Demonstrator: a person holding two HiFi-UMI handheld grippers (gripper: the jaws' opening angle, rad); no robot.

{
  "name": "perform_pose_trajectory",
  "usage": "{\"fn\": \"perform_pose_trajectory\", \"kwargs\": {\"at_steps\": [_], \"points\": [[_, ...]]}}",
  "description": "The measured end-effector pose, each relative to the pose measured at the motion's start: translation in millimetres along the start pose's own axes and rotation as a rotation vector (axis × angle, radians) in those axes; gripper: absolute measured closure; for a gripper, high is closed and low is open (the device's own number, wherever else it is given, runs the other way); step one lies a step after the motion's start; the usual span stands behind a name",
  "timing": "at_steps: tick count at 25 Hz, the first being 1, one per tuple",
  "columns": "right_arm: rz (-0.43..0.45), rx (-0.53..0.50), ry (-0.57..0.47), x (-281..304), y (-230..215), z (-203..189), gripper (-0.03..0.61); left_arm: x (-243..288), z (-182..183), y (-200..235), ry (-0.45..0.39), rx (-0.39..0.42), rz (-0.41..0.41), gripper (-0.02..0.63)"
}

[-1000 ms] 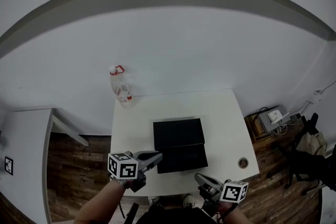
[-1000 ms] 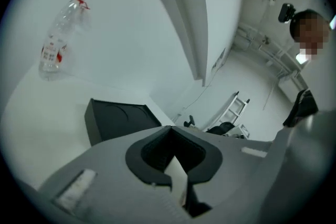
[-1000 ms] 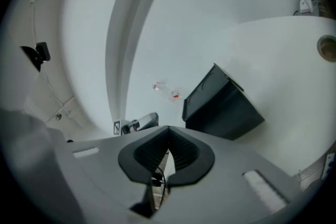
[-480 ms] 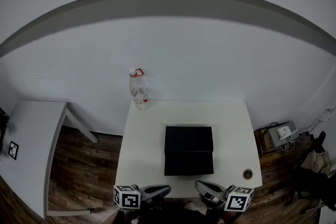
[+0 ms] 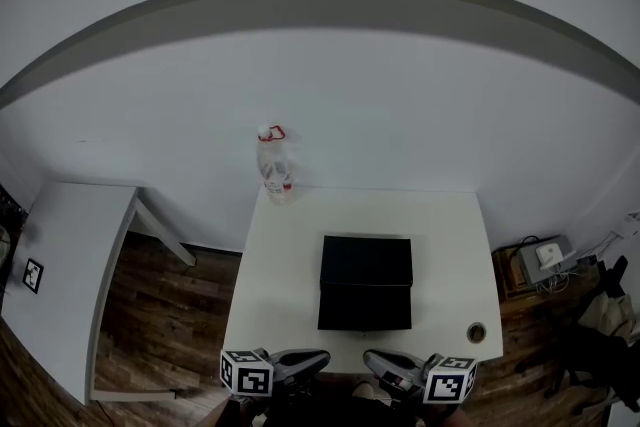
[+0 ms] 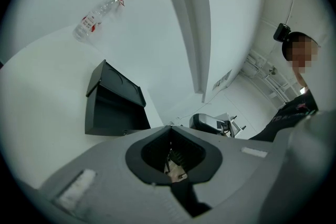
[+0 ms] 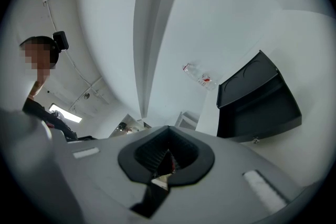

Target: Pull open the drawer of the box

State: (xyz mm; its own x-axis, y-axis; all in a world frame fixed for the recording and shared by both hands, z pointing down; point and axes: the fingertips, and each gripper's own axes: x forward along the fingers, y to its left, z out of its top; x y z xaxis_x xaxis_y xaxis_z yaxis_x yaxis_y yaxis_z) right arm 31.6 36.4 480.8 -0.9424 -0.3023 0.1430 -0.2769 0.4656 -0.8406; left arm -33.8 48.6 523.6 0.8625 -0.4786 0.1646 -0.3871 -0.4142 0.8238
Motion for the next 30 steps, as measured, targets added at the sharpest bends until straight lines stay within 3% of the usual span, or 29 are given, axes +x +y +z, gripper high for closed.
{"fn": "perform_pose_trajectory", "kwargs": {"at_steps": [30], "points": [[-0.019, 0.021, -0.021, -6.6, 4.7, -13.2, 0.574, -0.1, -11.6, -9.8, 0.011, -0.006, -0.02, 0.609]]}}
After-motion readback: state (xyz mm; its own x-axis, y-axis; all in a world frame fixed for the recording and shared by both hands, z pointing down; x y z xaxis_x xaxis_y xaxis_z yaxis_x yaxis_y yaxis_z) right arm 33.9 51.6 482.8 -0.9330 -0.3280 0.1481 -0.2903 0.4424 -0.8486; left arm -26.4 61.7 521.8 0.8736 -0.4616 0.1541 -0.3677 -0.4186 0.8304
